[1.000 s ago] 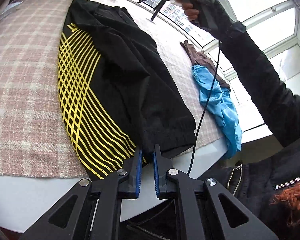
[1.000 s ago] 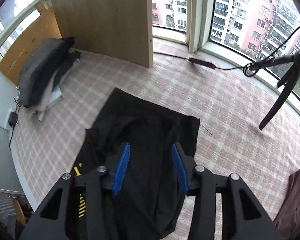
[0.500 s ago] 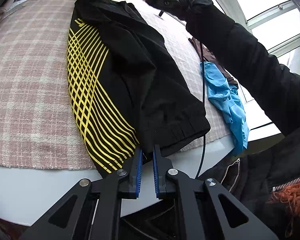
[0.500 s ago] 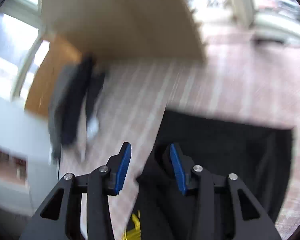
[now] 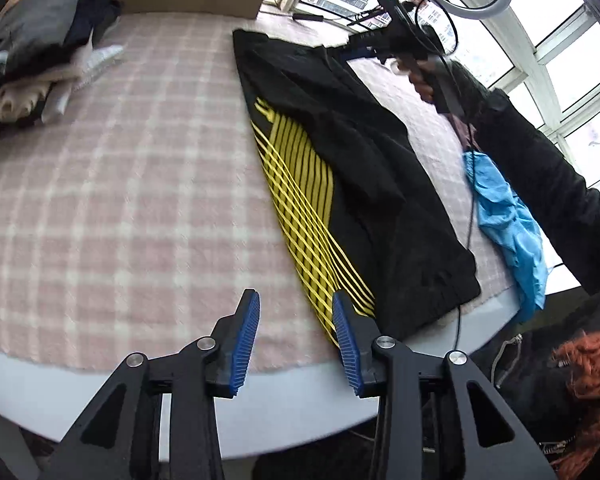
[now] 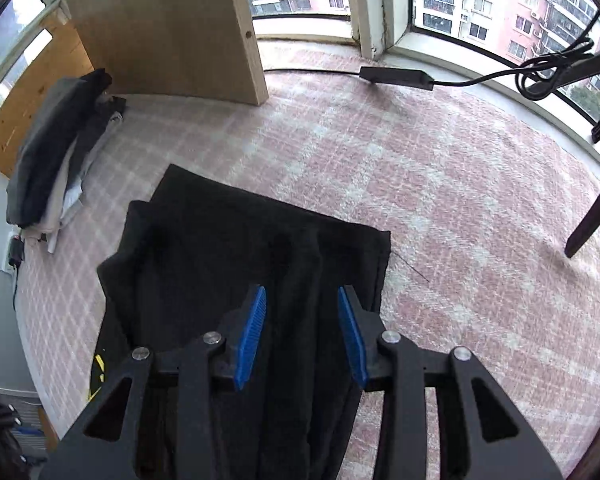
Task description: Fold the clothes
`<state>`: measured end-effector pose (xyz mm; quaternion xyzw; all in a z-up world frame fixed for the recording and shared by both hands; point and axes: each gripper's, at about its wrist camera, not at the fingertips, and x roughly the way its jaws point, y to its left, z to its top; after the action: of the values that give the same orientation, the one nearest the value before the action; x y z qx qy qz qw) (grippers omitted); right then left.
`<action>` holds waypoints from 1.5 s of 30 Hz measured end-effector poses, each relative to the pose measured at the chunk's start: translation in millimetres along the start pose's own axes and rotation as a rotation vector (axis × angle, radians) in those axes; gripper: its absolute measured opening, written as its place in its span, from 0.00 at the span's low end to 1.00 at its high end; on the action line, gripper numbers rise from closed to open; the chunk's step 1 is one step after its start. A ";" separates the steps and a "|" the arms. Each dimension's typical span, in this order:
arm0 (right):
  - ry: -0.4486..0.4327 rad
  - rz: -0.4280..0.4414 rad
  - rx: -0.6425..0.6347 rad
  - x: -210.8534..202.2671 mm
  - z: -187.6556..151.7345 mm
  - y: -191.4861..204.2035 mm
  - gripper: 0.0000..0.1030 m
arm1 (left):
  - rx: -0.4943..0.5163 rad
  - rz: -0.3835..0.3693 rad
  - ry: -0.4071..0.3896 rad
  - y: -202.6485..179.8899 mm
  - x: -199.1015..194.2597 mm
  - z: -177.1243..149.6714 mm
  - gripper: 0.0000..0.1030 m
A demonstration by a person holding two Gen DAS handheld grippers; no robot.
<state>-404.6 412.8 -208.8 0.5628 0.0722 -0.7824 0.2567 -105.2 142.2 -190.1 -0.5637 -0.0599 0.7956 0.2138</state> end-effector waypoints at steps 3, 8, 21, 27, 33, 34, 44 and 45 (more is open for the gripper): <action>0.013 -0.082 -0.096 8.5 -4.9 18.2 0.36 | 0.073 0.045 -0.047 7.6 18.7 72.3 0.35; -0.002 -0.121 -0.161 9.8 -8.3 33.0 0.03 | 0.179 0.083 -0.103 0.8 66.1 177.9 0.35; -0.024 0.083 0.143 -8.2 -4.2 -43.8 0.09 | 0.240 0.136 -0.018 -7.4 147.4 247.2 0.35; -0.006 0.079 0.084 4.9 -4.8 -31.0 0.07 | 0.247 0.121 -0.034 -25.2 165.7 269.0 0.38; -0.031 -0.038 0.157 -1.7 -1.1 -48.0 0.07 | 0.082 0.426 -0.059 17.4 166.5 277.6 0.25; -0.043 -0.047 0.181 -7.6 -2.3 -54.0 0.07 | 0.061 0.434 -0.067 23.5 157.7 275.4 0.21; -0.135 0.310 0.223 -146.8 -90.2 -58.6 0.08 | 0.148 0.232 -0.145 -2.7 21.7 194.1 0.32; -0.137 0.334 0.219 -167.2 -106.6 -59.8 0.08 | 0.168 0.227 -0.145 -7.7 5.6 179.2 0.32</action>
<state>-304.4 560.5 -103.8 0.5369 -0.1250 -0.7686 0.3246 -269.9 177.6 -128.4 -0.4883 0.0557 0.8554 0.1638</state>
